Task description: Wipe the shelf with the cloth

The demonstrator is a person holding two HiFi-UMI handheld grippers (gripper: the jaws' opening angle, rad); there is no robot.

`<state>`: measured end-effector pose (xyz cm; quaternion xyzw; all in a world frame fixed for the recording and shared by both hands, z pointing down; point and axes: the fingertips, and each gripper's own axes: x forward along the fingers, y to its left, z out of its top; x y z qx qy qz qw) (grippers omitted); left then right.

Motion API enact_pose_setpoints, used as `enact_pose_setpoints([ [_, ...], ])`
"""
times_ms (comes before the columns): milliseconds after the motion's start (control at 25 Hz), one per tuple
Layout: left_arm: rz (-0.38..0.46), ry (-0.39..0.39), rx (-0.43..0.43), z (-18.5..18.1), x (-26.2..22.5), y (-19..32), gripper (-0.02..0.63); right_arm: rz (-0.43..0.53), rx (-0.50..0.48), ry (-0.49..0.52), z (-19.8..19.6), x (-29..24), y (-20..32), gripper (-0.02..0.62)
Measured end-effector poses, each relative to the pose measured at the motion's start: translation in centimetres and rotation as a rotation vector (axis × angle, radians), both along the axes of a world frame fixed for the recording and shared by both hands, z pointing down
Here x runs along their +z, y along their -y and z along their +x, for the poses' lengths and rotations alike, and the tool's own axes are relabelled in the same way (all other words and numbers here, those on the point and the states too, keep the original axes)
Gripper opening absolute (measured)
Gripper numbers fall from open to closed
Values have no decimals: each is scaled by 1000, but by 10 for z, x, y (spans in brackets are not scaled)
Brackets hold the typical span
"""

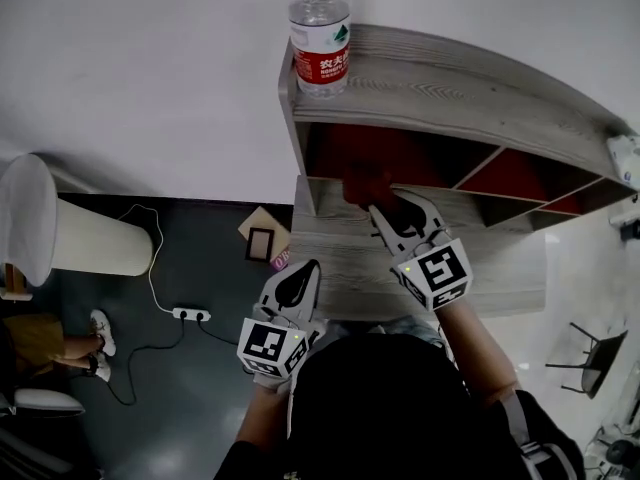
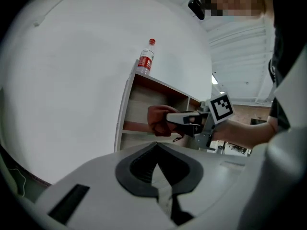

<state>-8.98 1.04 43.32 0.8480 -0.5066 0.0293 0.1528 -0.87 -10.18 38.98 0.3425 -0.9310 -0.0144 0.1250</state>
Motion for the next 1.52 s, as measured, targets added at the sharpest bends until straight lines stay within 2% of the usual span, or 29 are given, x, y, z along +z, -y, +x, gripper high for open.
enact_pose_setpoints([
  [160, 4, -8, -3, -4, -5, 6, 5, 4, 24, -77, -23, 2, 24, 84],
  [400, 2, -18, -44, -17, -3, 15, 5, 14, -6, -156, -58, 4, 56, 86],
  [680, -9, -21, -87, -26, 1, 26, 5, 9, 6, -341, -73, 35, 93, 86],
  [920, -18, -25, -99, -30, 5, 39, 5, 18, -40, -390, -84, 54, 100, 81],
  [1160, -29, -32, -78, -24, 10, 49, 5, -8, -36, -385, -77, 57, 106, 80],
  [1520, -36, -38, -11, -8, 13, 57, 5, -72, 138, -374, -13, 57, 135, 78],
])
